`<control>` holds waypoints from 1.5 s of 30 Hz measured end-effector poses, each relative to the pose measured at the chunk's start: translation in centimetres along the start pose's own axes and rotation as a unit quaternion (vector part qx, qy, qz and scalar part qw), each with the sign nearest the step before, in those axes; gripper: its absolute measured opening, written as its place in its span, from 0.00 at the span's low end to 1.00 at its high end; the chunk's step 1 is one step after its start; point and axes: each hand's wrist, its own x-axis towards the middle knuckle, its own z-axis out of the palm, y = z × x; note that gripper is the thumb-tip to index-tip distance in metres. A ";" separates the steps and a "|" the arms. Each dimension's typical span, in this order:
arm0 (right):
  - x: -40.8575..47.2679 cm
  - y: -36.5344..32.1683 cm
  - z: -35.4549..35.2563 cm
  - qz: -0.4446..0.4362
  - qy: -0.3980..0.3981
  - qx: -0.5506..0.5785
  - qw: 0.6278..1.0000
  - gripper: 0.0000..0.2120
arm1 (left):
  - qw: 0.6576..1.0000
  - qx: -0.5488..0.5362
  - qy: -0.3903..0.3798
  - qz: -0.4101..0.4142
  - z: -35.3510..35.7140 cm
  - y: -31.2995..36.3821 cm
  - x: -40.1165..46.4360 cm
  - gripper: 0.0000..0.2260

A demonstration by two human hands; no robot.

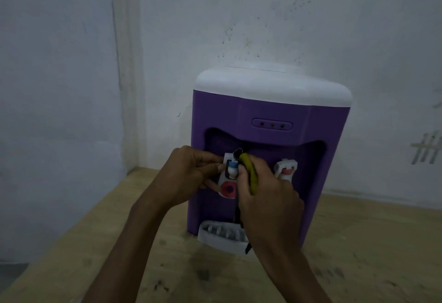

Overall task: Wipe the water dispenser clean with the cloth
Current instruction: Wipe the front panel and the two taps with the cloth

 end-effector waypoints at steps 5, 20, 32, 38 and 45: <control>-1.2 1.1 0.8 0.099 -0.090 0.084 0.987 0.14 | 1.000 -0.023 0.002 -0.010 0.1 0.0 -0.1 0.08; -3.1 2.4 1.0 0.165 -0.147 0.126 0.967 0.12 | 1.000 -0.011 -0.002 -0.005 0.1 -0.2 0.1 0.09; -2.5 2.4 1.0 0.195 -0.141 0.193 0.951 0.16 | 1.000 -0.002 0.007 -0.004 0.2 0.0 0.0 0.09; -3.1 1.9 1.3 0.210 -0.149 0.226 0.939 0.17 | 1.000 -0.004 0.011 -0.005 0.2 0.1 -0.1 0.09; -2.9 1.7 0.5 0.138 -0.115 0.105 0.978 0.10 | 1.000 -0.009 0.002 -0.016 0.1 -0.1 0.0 0.08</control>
